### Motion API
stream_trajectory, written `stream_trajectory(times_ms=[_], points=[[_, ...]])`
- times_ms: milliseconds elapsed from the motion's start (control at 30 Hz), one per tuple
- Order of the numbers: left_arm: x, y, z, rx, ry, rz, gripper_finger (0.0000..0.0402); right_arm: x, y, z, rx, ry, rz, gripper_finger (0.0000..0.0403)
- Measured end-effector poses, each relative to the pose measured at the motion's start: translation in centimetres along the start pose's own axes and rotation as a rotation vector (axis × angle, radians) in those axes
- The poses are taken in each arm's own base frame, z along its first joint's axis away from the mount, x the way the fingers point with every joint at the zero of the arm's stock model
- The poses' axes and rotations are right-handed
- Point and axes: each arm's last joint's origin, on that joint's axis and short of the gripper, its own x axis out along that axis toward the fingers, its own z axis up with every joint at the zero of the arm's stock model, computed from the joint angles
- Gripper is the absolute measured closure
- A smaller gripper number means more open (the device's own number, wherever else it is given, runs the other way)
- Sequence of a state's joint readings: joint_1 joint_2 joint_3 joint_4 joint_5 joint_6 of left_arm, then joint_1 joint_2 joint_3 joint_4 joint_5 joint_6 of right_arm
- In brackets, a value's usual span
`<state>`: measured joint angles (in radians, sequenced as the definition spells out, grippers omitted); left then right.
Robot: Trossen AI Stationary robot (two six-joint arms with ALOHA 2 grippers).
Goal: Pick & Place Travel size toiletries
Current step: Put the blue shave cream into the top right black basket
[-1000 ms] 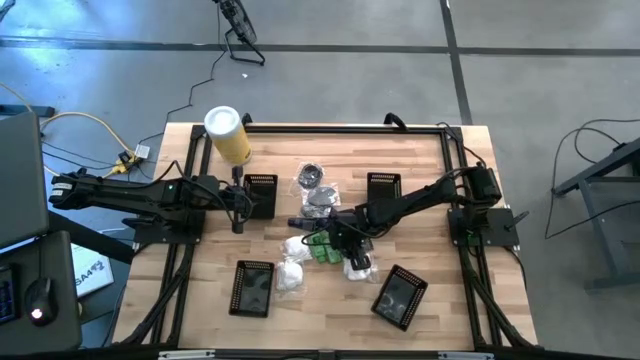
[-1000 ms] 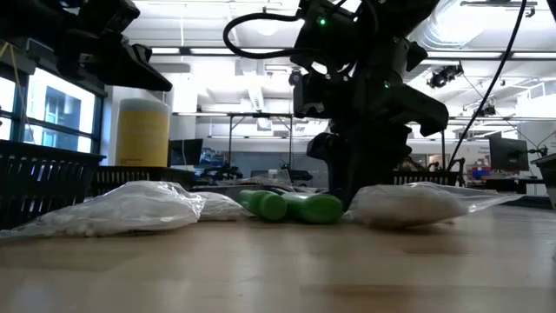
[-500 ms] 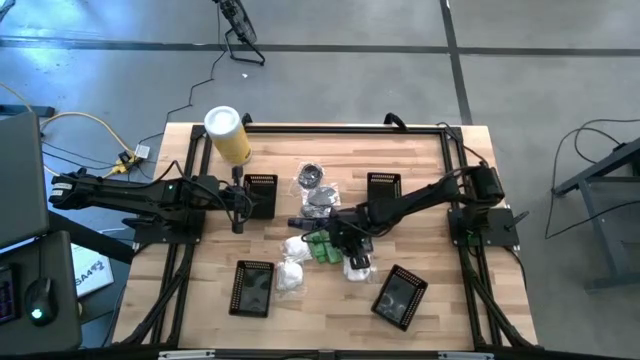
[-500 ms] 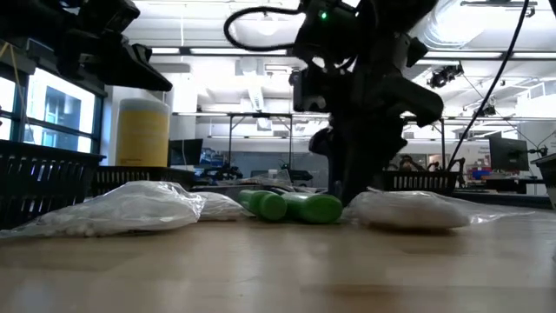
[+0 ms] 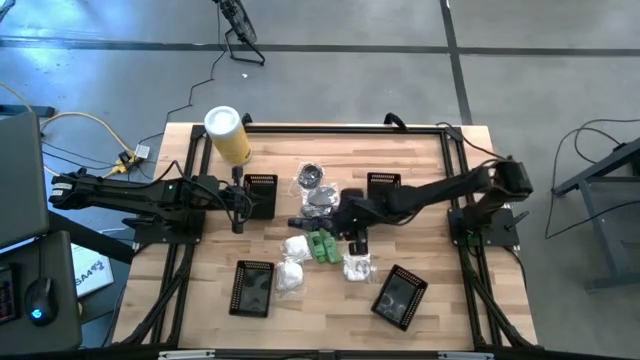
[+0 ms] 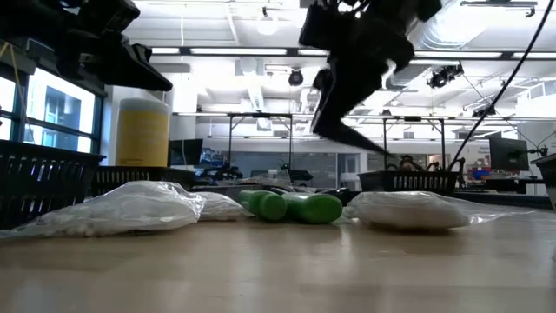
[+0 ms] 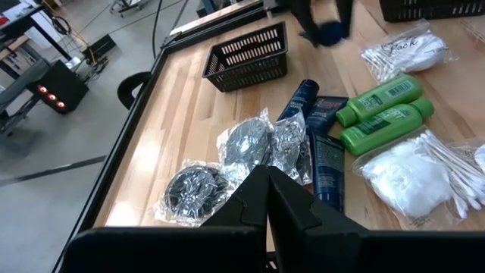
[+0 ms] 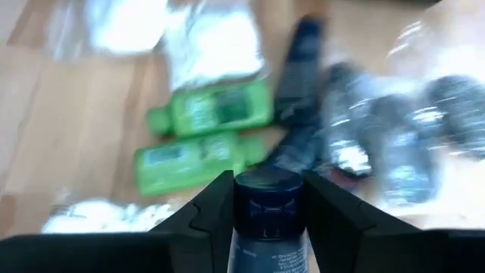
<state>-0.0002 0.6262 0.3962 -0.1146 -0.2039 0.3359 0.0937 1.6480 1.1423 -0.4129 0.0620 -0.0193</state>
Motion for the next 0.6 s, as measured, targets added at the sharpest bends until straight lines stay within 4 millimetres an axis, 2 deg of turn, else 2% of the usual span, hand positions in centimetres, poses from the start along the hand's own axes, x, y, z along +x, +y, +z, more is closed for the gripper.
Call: stream_trajectory(times_ms=[233,433,600], points=[[0.0,0.0,0.0,0.0,0.0,0.0,0.0402,-4.4,-1.7,1.0,0.089,-0.132,-0.19,0.0261],[0.0,0.0,0.0,-0.001,-0.001,0.0,0.0402,-7.1,-3.3,0.9,0.185,-0.174,-0.275,0.0278],[0.0,0.0,0.0,0.0,0.003,0.011,0.0402,-8.8,-4.4,0.4,0.266,-0.184,-0.352,0.0267]])
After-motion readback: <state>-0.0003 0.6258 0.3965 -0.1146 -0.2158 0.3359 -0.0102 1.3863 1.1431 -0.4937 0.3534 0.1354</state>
